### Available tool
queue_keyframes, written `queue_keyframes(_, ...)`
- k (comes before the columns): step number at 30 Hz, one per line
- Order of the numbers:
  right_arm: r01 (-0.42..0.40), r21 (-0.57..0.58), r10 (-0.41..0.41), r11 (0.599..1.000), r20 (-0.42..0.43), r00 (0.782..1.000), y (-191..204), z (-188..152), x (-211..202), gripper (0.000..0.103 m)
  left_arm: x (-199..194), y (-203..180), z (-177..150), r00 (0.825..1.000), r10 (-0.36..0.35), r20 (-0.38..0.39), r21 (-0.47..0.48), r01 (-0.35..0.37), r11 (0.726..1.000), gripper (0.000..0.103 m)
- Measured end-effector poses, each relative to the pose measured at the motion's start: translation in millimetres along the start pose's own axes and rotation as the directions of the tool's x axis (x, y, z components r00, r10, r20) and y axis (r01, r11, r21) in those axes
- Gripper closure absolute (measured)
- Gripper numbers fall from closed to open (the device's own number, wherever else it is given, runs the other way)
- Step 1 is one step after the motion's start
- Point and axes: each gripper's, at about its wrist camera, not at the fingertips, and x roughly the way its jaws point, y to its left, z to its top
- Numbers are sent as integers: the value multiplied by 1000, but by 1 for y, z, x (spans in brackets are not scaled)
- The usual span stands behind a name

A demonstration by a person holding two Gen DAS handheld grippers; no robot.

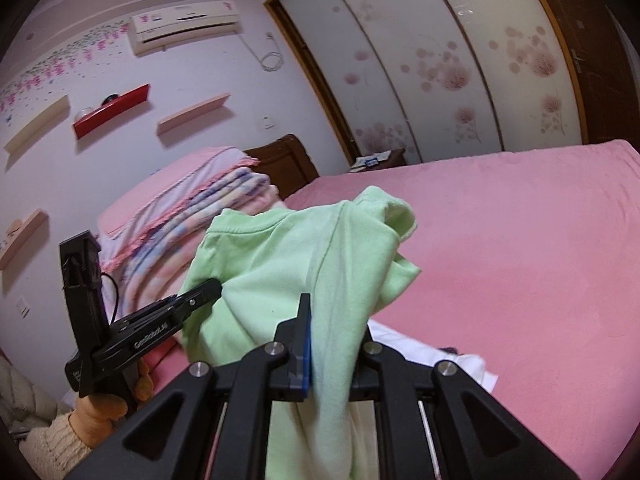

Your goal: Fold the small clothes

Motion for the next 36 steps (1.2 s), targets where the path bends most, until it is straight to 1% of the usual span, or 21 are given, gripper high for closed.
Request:
queue_keyframes(4, 52, -14, -52, 999, -29, 998, -17, -3, 27, 95, 38, -2, -8, 999, 23, -43, 6, -23, 1000, 94)
queue_keyframes(8, 112, -44, -114, 993, -52, 992, -31, -12, 48, 95, 80, -9, -24, 992, 58, -110, 36, -54, 998, 93)
queue_keyframes(10, 153, -71, -157, 986, -67, 985, -39, -17, 60, 95, 92, -13, -29, 989, 67, -129, 49, -61, 997, 93)
queue_keyframes(12, 174, -76, -181, 982, -87, 980, -47, -19, 69, 95, 101, -16, -32, 987, 73, -146, 55, -66, 996, 92)
queue_keyframes(14, 188, -74, -195, 979, -108, 975, -54, -21, 77, 95, 109, -14, -33, 983, 77, -165, 46, -70, 996, 86)
queue_keyframes(15, 196, -77, -204, 978, -118, 972, -58, -24, 82, 94, 112, -12, -34, 981, 78, -180, 37, -72, 997, 81)
queue_keyframes(16, 206, -80, -215, 975, -134, 967, -62, -27, 87, 94, 119, -8, -35, 974, 79, -211, 17, -77, 997, 76)
queue_keyframes(17, 213, -81, -223, 974, -146, 964, -65, -29, 90, 94, 125, -3, -37, 970, 87, -226, 2, -89, 996, 73)
queue_keyframes(20, 237, -89, -250, 967, -195, 948, -76, -42, 101, 90, 137, 13, -43, 954, 96, -285, -71, -121, 990, 56)
queue_keyframes(21, 239, -94, -254, 966, -207, 945, -78, -45, 104, 87, 139, 17, -46, 952, 103, -290, -90, -134, 987, 46)
queue_keyframes(22, 241, -96, -256, 966, -217, 942, -80, -47, 105, 84, 140, 22, -48, 951, 108, -289, -109, -145, 983, 40)
queue_keyframes(23, 242, -94, -257, 966, -221, 941, -82, -48, 106, 82, 140, 24, -50, 951, 108, -291, -121, -148, 982, 38)
queue_keyframes(25, 261, -105, -278, 960, -217, 936, -83, -51, 104, 73, 138, 28, -53, 950, 92, -297, -149, -141, 979, 30)
queue_keyframes(26, 272, -112, -290, 956, -209, 934, -83, -51, 102, 71, 136, 31, -53, 951, 85, -297, -161, -137, 977, 28)
queue_keyframes(27, 287, -119, -306, 950, -199, 931, -83, -50, 99, 66, 134, 33, -53, 952, 81, -294, -174, -137, 975, 23)
queue_keyframes(28, 302, -120, -320, 946, -190, 928, -84, -49, 97, 60, 129, 34, -53, 956, 78, -283, -189, -135, 973, 22)
queue_keyframes(30, 358, -115, -373, 926, -152, 915, -86, -45, 85, 59, 118, 38, -51, 962, 77, -260, -218, -136, 966, 22)
queue_keyframes(31, 371, -107, -383, 922, -139, 913, -88, -43, 78, 59, 112, 38, -50, 967, 67, -247, -234, -126, 964, 22)
queue_keyframes(33, 378, -85, -386, 922, -128, 913, -91, -40, 64, 59, 100, 37, -49, 971, 59, -230, -246, -117, 962, 21)
queue_keyframes(36, 386, -66, -392, 920, -127, 911, -88, -34, 35, 59, 79, 28, -48, 973, 56, -225, -245, -112, 963, 19)
